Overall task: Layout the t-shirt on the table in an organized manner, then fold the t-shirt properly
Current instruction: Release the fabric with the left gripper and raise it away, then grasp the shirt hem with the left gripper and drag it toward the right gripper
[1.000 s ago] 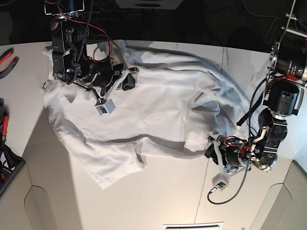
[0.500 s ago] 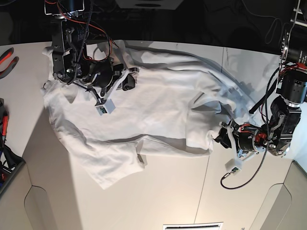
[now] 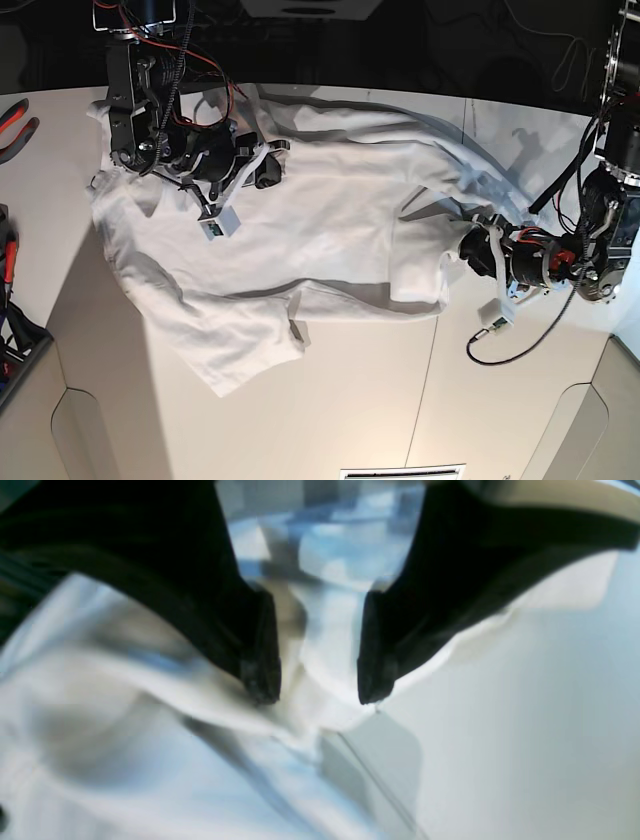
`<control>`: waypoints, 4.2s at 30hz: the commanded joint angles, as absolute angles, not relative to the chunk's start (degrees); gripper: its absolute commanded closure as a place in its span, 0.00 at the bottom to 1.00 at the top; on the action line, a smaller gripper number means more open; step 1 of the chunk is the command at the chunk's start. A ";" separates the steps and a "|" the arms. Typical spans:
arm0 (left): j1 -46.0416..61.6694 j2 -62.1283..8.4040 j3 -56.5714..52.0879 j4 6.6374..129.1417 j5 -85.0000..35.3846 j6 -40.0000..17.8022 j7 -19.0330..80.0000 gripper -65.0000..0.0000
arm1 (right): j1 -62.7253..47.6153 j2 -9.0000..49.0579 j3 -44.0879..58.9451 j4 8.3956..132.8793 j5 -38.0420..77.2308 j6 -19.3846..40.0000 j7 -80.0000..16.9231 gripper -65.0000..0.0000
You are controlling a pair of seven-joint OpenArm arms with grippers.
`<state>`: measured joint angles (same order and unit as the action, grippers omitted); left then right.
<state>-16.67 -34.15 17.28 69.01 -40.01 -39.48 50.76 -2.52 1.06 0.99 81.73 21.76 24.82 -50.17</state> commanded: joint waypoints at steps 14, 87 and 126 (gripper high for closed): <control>-6.83 -30.61 9.52 81.14 -24.25 -38.54 40.60 0.48 | -2.26 1.06 0.99 82.04 20.38 24.21 -50.78 1.00; -24.58 -22.26 10.44 51.46 -44.16 -40.00 48.93 1.00 | -2.26 1.08 0.99 82.04 20.36 24.23 -50.54 1.00; -22.06 -21.15 18.09 57.28 -34.44 -40.00 41.89 1.00 | -2.26 1.08 0.99 82.04 20.34 24.21 -50.57 1.00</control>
